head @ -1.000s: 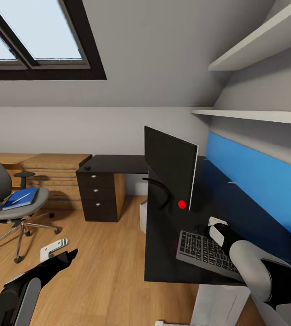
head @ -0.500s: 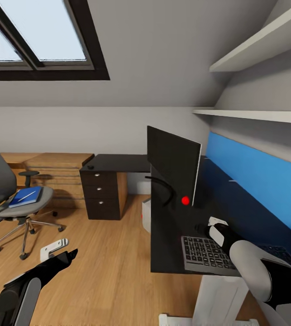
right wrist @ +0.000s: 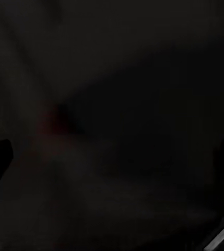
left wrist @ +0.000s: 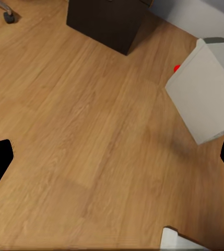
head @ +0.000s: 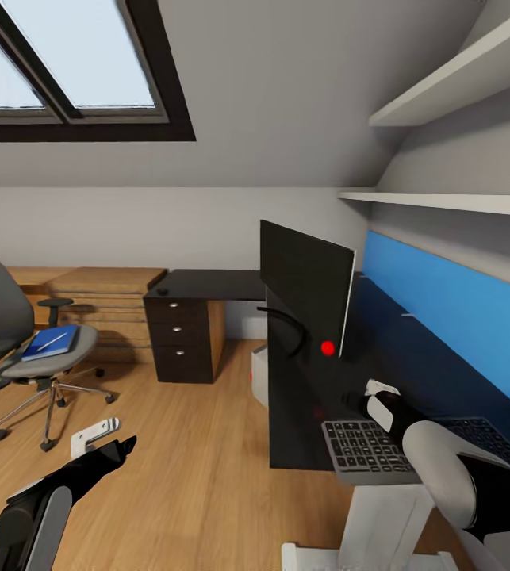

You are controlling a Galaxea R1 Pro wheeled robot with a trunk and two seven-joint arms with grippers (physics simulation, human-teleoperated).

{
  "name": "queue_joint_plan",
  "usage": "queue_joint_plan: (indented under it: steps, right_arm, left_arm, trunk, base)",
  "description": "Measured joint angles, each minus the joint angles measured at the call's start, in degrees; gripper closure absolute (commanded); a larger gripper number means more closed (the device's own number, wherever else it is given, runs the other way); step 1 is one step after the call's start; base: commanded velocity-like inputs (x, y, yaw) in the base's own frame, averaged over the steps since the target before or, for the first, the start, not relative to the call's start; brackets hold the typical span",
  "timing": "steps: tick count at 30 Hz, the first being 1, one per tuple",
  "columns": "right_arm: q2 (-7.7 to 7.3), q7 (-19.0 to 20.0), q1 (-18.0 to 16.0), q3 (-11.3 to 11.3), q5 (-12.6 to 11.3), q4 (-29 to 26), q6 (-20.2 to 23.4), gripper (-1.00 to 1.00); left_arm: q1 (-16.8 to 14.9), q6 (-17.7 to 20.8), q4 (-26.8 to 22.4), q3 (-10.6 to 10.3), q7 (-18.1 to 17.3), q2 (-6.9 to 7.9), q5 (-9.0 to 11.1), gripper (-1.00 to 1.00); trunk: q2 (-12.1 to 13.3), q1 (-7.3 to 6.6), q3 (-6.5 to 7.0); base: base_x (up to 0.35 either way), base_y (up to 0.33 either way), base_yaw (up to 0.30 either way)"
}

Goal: In the bedroom, organize the workspace by keeping the computer under the desk, ensuring the monitor is on the desk, placing the keyboard on the desk next to the monitor, placing the mouse on the desk next to the keyboard, moving the folder from the swivel chair onto the desk next to the mouse, stacking the notebook on top of the folder with the pen on top of the notebook, and positioning the swivel chair next to the desk.

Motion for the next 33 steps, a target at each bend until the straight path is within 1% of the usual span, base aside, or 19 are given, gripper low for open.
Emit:
queue_joint_plan:
  steps: [3, 5, 10, 22, 33]
  right_arm:
    - [0.0, 0.0, 0.0, 0.0, 0.22, 0.04, -0.01, -1.0]
    - [0.01, 0.01, 0.0, 0.01, 0.86, 0.14, -0.02, -1.0]
    - [0.06, -0.01, -0.01, 0.05, 1.17, 0.17, -0.02, -1.0]
    - [0.05, 0.1, -0.01, -0.05, 1.07, 0.17, -0.03, -1.0]
    - [0.0, 0.23, -0.01, -0.02, 1.06, 0.15, 0.07, -1.0]
  left_arm:
    - [0.0, -0.01, 0.0, -0.02, -0.01, -0.05, 0.0, -1.0]
    - [0.0, -0.01, 0.04, -0.02, -0.01, -0.05, 0.0, -1.0]
    - [0.0, -0.01, 0.07, -0.06, -0.01, -0.07, 0.0, -1.0]
    - [0.0, -0.01, 0.34, -0.09, -0.01, -0.04, -0.01, -1.0]
    - [0.0, -0.01, 0.44, -0.09, -0.02, 0.0, 0.0, -1.0]
  trunk:
    - [0.0, -0.02, 0.0]
    - [0.0, -0.02, 0.0]
    - [0.0, -0.02, 0.0]
    - [0.0, -0.01, 0.0]
    - [-0.01, -0.02, 0.0]
  base:
    - [-0.037, 0.026, 0.0]
    - [-0.008, 0.005, 0.0]
    - [-0.002, 0.001, 0.0]
    - [-0.047, 0.0, 0.0]
    - [-0.005, 0.0, 0.0]
